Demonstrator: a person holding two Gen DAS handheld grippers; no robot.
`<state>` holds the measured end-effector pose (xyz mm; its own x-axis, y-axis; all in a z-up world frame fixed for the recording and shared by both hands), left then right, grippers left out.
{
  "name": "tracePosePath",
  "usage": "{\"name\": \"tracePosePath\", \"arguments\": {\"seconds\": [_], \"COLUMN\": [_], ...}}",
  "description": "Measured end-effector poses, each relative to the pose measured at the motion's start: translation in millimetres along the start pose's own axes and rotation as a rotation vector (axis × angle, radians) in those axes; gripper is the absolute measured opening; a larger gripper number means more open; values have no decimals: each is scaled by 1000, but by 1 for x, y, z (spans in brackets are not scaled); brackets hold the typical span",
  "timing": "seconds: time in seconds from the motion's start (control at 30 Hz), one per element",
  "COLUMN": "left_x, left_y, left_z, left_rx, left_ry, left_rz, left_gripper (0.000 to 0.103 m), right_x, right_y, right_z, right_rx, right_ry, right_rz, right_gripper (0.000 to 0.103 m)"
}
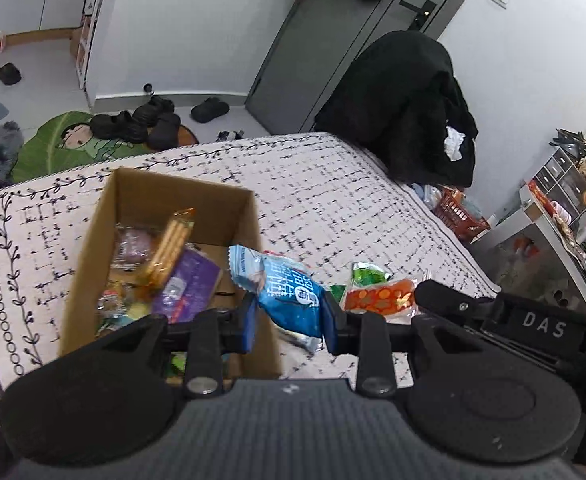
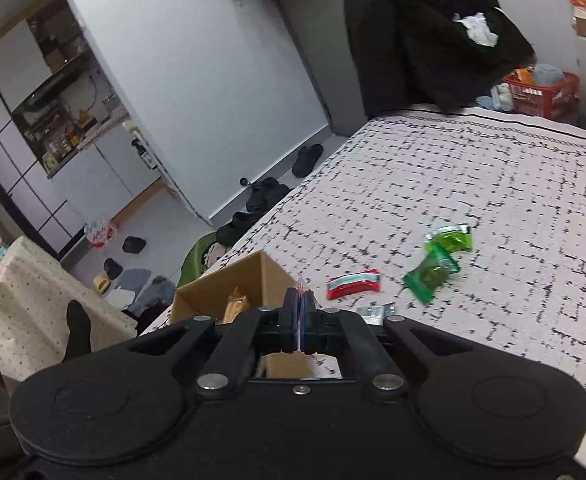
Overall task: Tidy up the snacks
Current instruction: 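Carry both packets over the box and open both grippers to drop them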
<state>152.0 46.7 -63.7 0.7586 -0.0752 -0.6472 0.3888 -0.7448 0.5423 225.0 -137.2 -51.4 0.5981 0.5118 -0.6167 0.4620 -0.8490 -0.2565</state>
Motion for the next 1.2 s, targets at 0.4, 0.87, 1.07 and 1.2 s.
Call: {"name": "tracePosePath", "arguments": {"seconds": [0.4, 0.87, 1.07, 1.2], "left_x": [-5, -7, -7, -4], "left_y": [-38, -69, -67, -65], "left_z": [-16, -30, -30, -29], "left_rx": [-54, -134, -132, -124], "left_ry": [-24, -63, -65, -68], "left_rz": [-30, -29, -28, -35], "left_gripper": [32, 65, 70, 74], "right_x": [12, 22, 26, 31], "right_y": [-44, -69, -70, -64], "right_z": [-1, -5, -12, -15], "right_rx": [-40, -66, -58, -26], "right_ry": [-24, -29, -11, -26], "right_rz": [-8, -7, -28, -48], "right_gripper": [1, 1, 1, 2]}}
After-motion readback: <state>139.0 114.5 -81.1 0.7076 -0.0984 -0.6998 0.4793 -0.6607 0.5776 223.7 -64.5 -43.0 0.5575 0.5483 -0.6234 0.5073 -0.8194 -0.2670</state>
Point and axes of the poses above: each gripper's, at about its wrist camera, not at the fingertips, and x roughly the way its jaws point, y to its right, z to its underside, the point moved 1 cm from there along x, roughly the way its jaws point, and after that the axes turned 11 degrees about -x, right-handed, at the moved point
